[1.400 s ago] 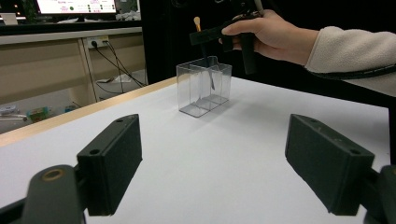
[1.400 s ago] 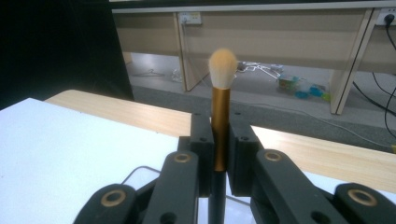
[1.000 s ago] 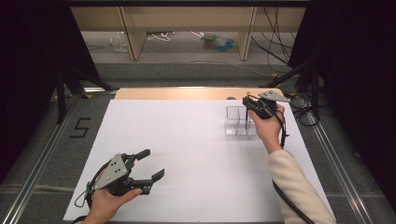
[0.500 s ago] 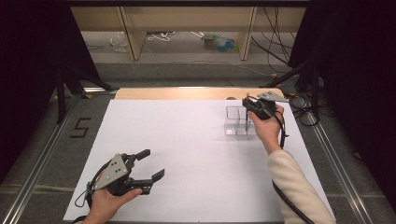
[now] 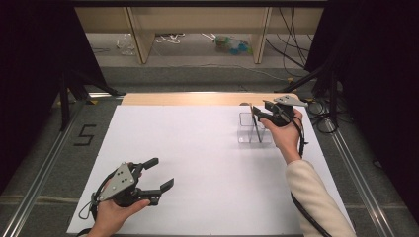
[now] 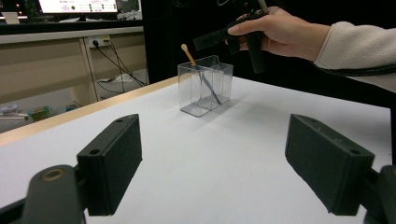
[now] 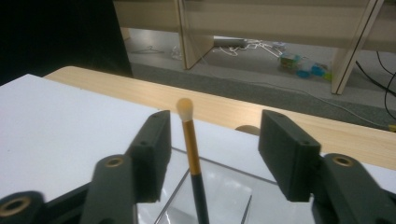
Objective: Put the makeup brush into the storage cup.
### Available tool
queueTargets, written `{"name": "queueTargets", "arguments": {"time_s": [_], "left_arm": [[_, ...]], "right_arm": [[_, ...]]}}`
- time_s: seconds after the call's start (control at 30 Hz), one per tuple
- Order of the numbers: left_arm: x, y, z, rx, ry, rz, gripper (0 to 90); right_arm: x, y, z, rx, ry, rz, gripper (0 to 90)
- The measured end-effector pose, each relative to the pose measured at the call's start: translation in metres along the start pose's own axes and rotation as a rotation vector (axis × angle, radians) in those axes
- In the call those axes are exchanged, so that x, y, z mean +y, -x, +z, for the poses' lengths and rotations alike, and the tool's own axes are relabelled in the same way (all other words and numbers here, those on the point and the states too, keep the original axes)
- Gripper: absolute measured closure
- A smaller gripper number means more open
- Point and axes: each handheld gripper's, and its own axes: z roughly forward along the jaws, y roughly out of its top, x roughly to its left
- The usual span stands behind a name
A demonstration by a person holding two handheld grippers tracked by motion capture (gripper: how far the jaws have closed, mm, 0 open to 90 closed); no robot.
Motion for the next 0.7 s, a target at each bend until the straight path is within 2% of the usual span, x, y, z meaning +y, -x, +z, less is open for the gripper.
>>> {"name": "queueTargets", "arguments": {"time_s": [0.03, 0.13, 0.17, 0.2, 0.23, 0.27, 0.37, 0.53, 0.57, 0.63, 0.7], "left_arm": [[0.0, 0.0, 0.0, -0.001, 0.0, 0.009, 18.8], [0.0, 0.0, 0.0, 0.001, 0.003, -0.001, 18.8], [0.0, -0.001, -0.001, 0.002, 0.005, 0.0, 18.8], [0.0, -0.001, -0.001, 0.003, 0.004, -0.006, 18.8], [0.0, -0.001, -0.001, 0.004, 0.004, -0.001, 18.8], [0.0, -0.002, -0.001, 0.003, 0.004, 0.005, 18.8], [0.0, -0.002, -0.001, 0.008, 0.007, -0.008, 18.7], [0.0, -0.004, -0.001, 0.009, 0.008, 0.006, 18.6], [0.0, -0.004, -0.002, 0.01, 0.009, 0.006, 18.6], [0.0, -0.004, -0.002, 0.012, 0.006, 0.006, 18.5], [0.0, -0.005, -0.002, 0.014, 0.006, 0.007, 18.4]], "right_arm": [[0.0, 0.0, -0.001, 0.01, 0.018, -0.01, 40.1], [0.0, -0.003, -0.006, 0.021, 0.004, -0.013, 34.2], [0.0, -0.004, -0.009, 0.036, -0.003, -0.001, 32.2], [0.0, -0.005, -0.01, 0.028, 0.009, -0.007, 30.8], [0.0, -0.005, -0.012, 0.044, 0.026, -0.007, 30.2], [0.0, -0.006, -0.014, 0.044, 0.018, -0.005, 29.4], [0.0, -0.007, -0.023, 0.049, 0.02, -0.012, 28.4], [-0.006, -0.011, -0.034, 0.072, 0.012, -0.039, 28.1], [-0.008, -0.012, -0.036, 0.08, 0.019, -0.03, 28.1], [-0.011, -0.013, -0.043, 0.088, 0.003, -0.049, 28.2], [-0.014, -0.014, -0.05, 0.102, 0.005, -0.045, 28.2]]}}
